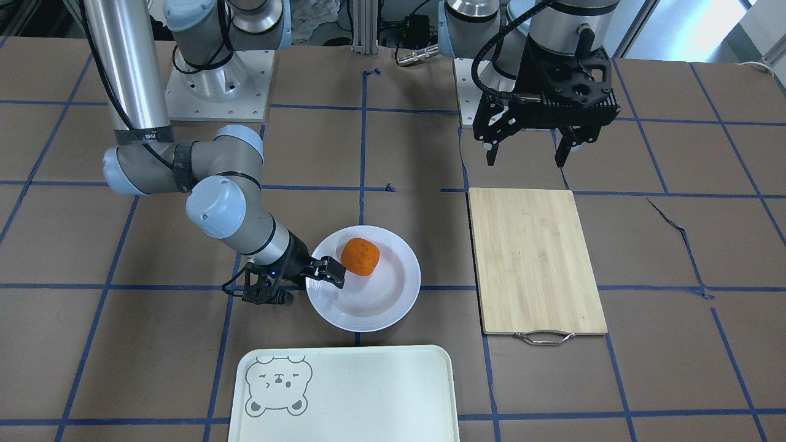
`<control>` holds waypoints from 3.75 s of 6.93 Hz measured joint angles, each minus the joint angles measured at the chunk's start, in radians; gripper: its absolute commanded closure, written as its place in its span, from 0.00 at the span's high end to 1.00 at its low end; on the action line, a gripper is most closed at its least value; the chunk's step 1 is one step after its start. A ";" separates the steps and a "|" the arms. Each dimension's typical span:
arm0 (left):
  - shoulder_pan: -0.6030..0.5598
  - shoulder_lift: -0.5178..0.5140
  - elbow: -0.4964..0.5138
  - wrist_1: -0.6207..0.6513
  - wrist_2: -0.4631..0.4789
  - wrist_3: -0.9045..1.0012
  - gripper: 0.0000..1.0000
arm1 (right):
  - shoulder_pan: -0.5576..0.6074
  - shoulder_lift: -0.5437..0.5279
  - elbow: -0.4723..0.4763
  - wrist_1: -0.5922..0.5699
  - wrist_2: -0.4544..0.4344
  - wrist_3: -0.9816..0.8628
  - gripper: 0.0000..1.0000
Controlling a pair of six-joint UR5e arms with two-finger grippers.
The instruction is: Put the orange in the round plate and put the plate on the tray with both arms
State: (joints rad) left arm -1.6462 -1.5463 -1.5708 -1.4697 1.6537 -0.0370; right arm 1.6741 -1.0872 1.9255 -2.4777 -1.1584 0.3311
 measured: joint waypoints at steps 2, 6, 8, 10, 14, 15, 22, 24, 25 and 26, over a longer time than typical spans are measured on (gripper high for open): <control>0.000 0.000 0.000 -0.002 0.000 -0.001 1.00 | 0.001 -0.005 0.035 -0.035 0.001 0.000 0.17; -0.001 0.001 0.000 -0.004 0.000 -0.003 1.00 | 0.003 -0.020 0.054 -0.107 0.025 -0.004 0.04; -0.001 0.002 0.000 -0.005 0.001 -0.003 1.00 | -0.006 -0.047 0.049 -0.105 0.037 0.000 0.03; 0.000 0.003 0.000 -0.005 0.002 -0.002 1.00 | -0.021 -0.060 0.037 -0.102 0.056 0.007 0.03; -0.001 0.004 0.000 -0.006 0.005 -0.003 1.00 | -0.070 -0.018 -0.161 -0.076 0.058 0.013 0.03; -0.001 0.004 0.000 -0.006 0.005 -0.003 1.00 | -0.076 0.043 -0.259 -0.066 0.059 0.015 0.03; 0.000 0.005 0.000 -0.006 0.004 -0.003 1.00 | -0.081 0.314 -0.551 -0.062 0.060 0.053 0.71; -0.001 0.005 0.000 -0.006 0.004 -0.003 1.00 | -0.094 0.315 -0.557 -0.061 0.049 0.063 0.83; -0.001 0.005 0.000 -0.006 0.004 -0.003 1.00 | -0.114 0.309 -0.557 -0.059 0.031 0.022 0.84; -0.001 0.005 0.000 -0.006 0.004 -0.003 1.00 | -0.152 0.280 -0.549 -0.013 -0.029 -0.077 0.84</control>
State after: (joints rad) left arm -1.6474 -1.5417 -1.5708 -1.4757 1.6582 -0.0399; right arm 1.5221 -0.8068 1.3760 -2.4906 -1.1870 0.2539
